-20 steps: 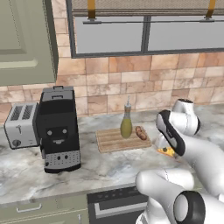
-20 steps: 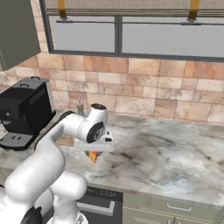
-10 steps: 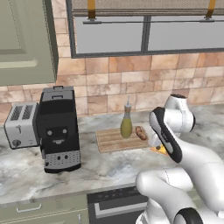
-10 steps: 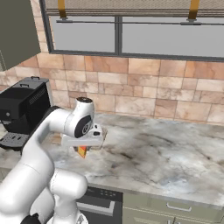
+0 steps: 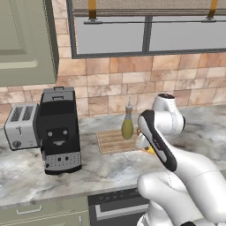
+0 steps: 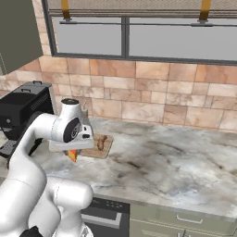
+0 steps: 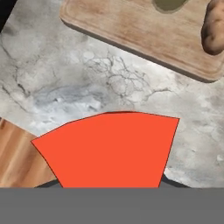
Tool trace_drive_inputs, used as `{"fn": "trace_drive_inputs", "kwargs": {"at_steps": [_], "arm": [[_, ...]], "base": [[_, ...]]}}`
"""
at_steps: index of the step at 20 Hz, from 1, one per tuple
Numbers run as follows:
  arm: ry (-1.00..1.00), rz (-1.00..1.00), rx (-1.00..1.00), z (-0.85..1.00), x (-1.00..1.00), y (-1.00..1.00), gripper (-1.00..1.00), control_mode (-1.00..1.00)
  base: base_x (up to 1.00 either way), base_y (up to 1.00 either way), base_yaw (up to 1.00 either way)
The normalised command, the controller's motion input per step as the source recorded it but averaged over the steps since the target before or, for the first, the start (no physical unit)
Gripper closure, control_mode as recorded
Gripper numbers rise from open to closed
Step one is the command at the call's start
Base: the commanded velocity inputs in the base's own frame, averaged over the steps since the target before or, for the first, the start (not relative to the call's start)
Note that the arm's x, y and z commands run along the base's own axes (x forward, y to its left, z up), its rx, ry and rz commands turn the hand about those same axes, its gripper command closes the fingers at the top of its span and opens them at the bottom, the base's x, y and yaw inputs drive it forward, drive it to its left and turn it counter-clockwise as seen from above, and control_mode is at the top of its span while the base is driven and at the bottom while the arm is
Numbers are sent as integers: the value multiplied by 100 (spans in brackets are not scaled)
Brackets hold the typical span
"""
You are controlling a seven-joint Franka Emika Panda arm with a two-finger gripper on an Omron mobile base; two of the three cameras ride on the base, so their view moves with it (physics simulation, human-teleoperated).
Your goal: Retrieve the reheated potato from the microwave, then place the potato, cheese, and condiment on the cutting board.
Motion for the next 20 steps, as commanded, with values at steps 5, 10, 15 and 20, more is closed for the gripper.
{"fn": "trace_drive_inputs", "kwargs": {"at_steps": [5,10,15,20], "arm": [[-13,0,-4,7,17,58,100,-100],[-11,-1,-7,4,31,56,100,-100],[-3,-7,-3,0,48,46,100,-100],[0,-17,-1,0,50,25,100,-100]], "base": [[0,0,0],[0,0,0],[0,0,0],[0,0,0]]}}
